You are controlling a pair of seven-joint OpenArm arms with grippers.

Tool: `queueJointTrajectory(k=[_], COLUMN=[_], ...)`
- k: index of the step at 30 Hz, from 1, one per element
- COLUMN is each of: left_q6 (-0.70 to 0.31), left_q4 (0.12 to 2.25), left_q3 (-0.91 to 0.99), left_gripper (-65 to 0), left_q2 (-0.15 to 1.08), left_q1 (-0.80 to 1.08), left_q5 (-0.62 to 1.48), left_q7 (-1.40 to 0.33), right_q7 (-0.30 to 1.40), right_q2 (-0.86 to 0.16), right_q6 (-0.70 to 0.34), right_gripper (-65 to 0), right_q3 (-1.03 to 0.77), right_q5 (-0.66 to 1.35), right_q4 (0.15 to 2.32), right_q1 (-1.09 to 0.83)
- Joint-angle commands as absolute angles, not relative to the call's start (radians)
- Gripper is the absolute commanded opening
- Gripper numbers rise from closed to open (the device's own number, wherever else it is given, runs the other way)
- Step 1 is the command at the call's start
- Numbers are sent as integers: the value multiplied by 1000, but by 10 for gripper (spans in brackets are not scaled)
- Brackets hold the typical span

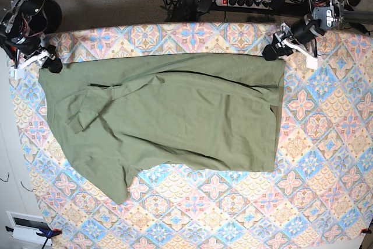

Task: Layout the t-shirt on the table in an organized manner, then fold the t-shirt properly
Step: 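Regrasp the shirt corner with the right gripper and pull it taut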

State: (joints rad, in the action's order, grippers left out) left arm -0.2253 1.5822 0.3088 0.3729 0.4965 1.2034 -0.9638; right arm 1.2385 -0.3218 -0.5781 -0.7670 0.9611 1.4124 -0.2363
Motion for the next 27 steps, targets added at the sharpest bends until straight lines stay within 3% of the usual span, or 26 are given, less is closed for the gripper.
queueJointTrajectory(k=[1,12,16,17,27], left_q6=[-237,-236,-236,-236,-234], left_q4=[1578,1457,1457,1457,1457], left_q3=[311,311,318,318,383], left_gripper=[-371,-392,-624,-650,-650], left_q2=[378,288,286,286,297], left_q1=[483,371,366,366,372], left_q5=[1219,1218,1219,1219,1221], left_q7=[-957,-957,-951,-951,-957], right_q7=[1222,1221,1219,1219,1156], right_q2=[-348,-348,-348,-348,-348], right_q6=[-582,-582,-582,-582,-581], right_gripper=[-371,-371,-371,-371,-371], right_q3=[-773,-774,-777,-779,-779], right_q5=[984,984,984,984,984], right_q4=[1428,1377,1348,1342,1331], right_q1=[-232,-228,-228,-228,-226])
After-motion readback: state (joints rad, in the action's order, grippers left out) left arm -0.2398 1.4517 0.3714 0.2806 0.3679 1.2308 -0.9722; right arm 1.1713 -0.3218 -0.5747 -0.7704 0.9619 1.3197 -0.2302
